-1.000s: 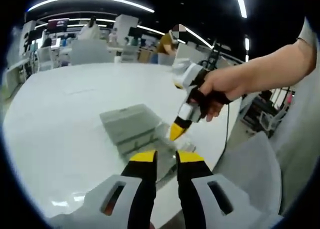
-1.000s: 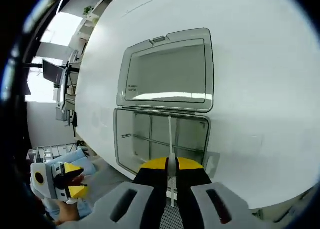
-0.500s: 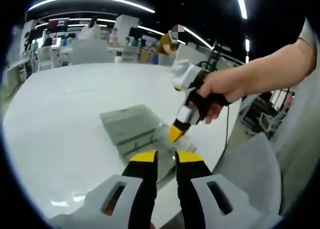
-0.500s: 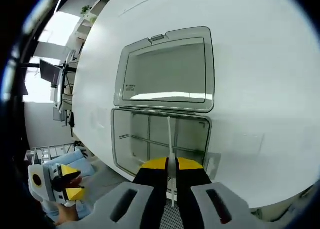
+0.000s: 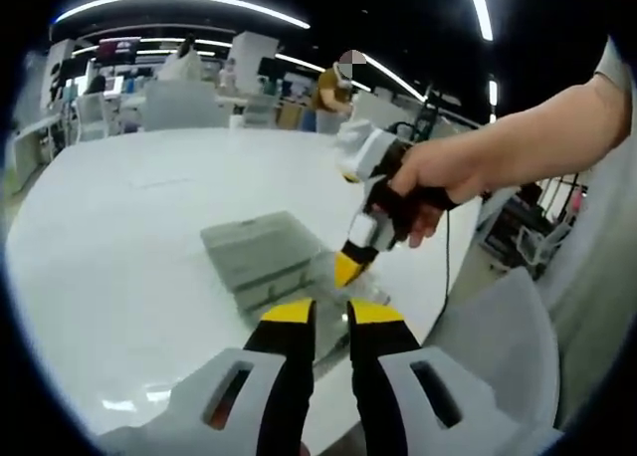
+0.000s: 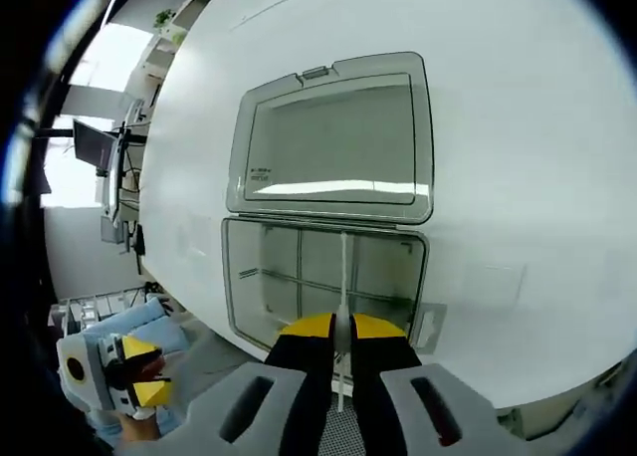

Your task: Insert the divider into the dual guide fixture by aligning both edges with the guide slots and pushing it downward to the bottom, including one-sided entry, uneven engagement, binding, and posture correction.

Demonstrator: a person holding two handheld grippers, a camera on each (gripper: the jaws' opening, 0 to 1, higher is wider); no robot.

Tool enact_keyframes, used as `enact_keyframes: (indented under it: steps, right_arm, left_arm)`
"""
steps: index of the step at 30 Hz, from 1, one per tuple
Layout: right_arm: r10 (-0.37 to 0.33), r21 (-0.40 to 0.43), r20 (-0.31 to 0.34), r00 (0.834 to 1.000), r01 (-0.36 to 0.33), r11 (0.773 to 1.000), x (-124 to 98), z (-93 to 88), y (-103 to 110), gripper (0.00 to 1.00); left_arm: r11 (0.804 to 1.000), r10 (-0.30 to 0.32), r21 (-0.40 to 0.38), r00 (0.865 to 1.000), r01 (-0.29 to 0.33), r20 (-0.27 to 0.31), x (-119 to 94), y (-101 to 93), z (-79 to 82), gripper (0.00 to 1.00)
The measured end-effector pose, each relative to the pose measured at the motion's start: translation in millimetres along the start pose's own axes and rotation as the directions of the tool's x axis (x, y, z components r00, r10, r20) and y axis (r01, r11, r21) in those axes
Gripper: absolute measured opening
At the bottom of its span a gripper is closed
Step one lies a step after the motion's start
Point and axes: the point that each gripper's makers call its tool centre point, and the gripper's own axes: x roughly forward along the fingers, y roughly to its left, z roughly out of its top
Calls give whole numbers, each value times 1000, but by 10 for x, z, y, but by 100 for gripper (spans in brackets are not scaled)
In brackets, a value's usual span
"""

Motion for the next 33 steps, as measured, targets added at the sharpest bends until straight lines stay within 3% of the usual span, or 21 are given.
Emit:
enact_keyframes:
  steps: [33]
  right_arm:
    - [-29,-11,-4,1000,29,1000,45,32,-6,0]
  left_arm:
    - [1000,11,-9,1000,-11,24,-66,60,52,8]
